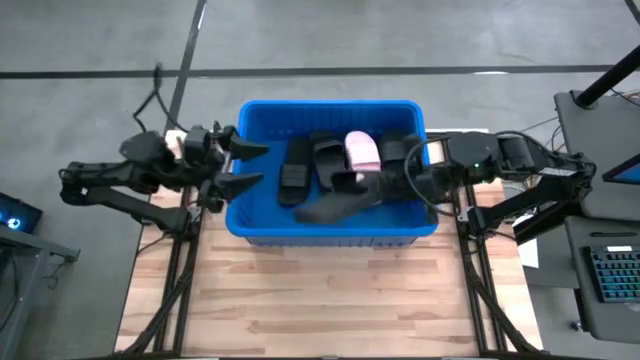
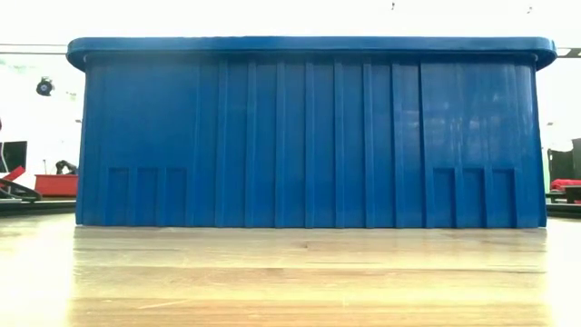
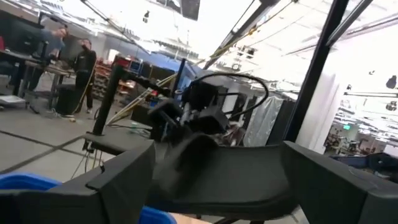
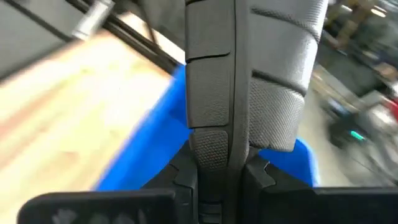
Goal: Pick and place slides into bin
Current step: Put the black slide into the blue container
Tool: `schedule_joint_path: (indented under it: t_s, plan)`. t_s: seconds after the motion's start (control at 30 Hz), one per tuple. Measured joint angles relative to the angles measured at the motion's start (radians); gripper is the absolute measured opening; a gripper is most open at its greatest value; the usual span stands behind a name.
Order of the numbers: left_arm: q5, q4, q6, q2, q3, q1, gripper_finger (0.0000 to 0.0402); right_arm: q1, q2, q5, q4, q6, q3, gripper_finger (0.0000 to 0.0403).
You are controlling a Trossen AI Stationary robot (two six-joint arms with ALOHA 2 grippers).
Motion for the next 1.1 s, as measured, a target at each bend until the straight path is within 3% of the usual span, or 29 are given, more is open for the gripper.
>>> schedule_joint_path:
  t_s: [0.13,0.23,0.5,0.73,1.1]
  plan:
    - [0.001,-0.033,0.007,-0.026,0.000,0.000,0.0329,0.000,0.016,-0.181,-0.006,0.000,0.000,0.0049]
    - [-0.010,-0.094,0.039,0.008,0.014,0.000,0.0329,0.001,0.052,-0.245,-0.031,0.025,0.000,0.0049]
    - [-0.017,-0.397,0.172,0.231,0.156,0.000,0.0329,-0.001,0.128,-0.243,-0.144,0.030,0.000,0.0049]
    - [-0.039,-0.445,0.368,0.366,0.279,0.000,0.0329,0.000,0.163,-0.246,-0.196,0.027,0.005,0.0049]
    - [-0.033,-0.465,0.481,0.478,0.290,0.000,0.0329,0.000,0.166,-0.247,-0.191,0.027,0.006,0.0049]
